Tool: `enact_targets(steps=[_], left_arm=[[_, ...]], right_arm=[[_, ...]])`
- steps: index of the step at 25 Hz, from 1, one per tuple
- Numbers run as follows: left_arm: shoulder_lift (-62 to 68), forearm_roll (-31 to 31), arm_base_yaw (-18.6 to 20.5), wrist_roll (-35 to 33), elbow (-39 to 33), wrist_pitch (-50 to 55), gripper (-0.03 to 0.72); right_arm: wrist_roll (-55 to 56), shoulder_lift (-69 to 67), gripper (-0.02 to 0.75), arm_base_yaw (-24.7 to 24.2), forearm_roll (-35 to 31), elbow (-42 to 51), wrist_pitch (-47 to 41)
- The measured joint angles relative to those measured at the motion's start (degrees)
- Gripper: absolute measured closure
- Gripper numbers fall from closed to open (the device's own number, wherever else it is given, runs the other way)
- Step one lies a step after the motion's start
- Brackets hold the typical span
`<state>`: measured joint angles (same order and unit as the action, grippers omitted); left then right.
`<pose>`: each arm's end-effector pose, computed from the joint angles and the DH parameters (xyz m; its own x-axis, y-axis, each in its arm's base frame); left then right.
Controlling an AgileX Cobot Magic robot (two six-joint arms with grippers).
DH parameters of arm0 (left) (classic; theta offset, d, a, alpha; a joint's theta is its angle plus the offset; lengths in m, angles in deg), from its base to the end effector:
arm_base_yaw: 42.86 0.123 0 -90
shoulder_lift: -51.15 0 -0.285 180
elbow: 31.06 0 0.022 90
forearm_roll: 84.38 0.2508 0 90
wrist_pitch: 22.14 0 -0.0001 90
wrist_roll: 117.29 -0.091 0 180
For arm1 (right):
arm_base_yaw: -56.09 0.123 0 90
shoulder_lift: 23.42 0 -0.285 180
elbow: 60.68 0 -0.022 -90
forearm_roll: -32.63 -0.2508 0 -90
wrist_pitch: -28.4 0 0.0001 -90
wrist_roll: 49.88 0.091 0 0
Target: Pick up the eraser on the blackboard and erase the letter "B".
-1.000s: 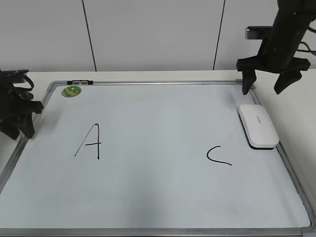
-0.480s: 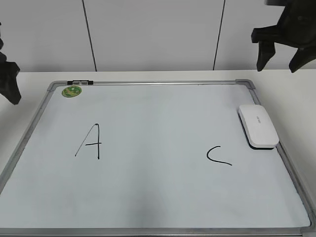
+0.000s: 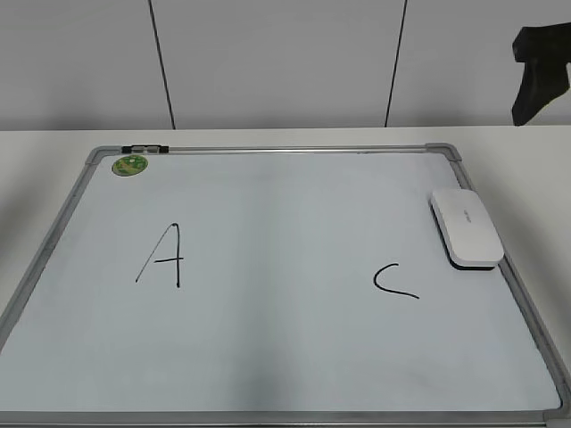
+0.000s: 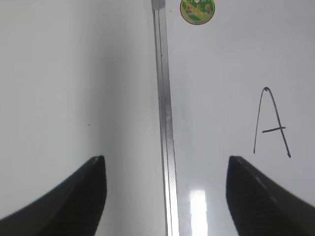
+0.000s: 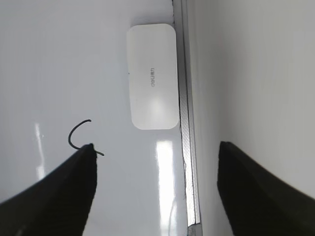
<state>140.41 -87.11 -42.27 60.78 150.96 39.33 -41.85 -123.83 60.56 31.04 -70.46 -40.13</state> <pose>0.2930 -0.0008 0.3643 -0.8541 0.0021 -0.5201 0.0208 0.9993 -0.0301 0.3336 0.0284 0.3375 -0.9342 0.0771 -0.3483 0.0534 0.9956 0.0772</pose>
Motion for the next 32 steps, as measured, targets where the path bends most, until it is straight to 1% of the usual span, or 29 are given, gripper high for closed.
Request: enact_targets(steps=[4,12,14,18,19,20,23,29,32], left_arm=[[-9.81,0.13,0.00,0.00,-7.37,-0.88,0.137],[-30.84,-0.07,-0.22,0.00,-26.60,-4.73,0.139],[-35.91,-0.07,-1.57,0.00,-31.03,-5.13,0.139],[-46.42,0.39,-4.22,0.00,-39.09,-4.78,0.150],[-48.95,0.54,-4.71,0.00,-40.73,-4.60,0.155],[-52.03,0.66,-5.13,0.00,-42.19,-4.35,0.159],[-60.27,0.78,-6.06,0.00,-45.40,-2.70,0.168],[-71.38,2.73,-6.83,0.00,-48.81,1.88,0.173],[-73.45,2.73,-6.83,0.00,-48.92,2.69,0.174]], right_arm=[[0.00,7.22,0.174,1.36,-0.67,6.73,4.69],[0.32,25.03,0.180,6.08,-1.18,24.30,13.34],[0.70,30.98,0.181,6.50,-1.42,30.10,14.77],[0.89,41.52,0.182,6.64,-1.42,38.71,15.17],[0.89,41.52,0.182,6.64,-1.42,38.71,15.17],[0.98,46.36,0.182,6.72,-1.42,42.19,15.17],[0.98,55.98,0.183,6.72,-0.18,47.63,12.89],[0.98,70.24,0.183,6.72,3.55,53.67,2.69],[0.98,76.16,0.183,6.72,5.14,56.03,1.89]])
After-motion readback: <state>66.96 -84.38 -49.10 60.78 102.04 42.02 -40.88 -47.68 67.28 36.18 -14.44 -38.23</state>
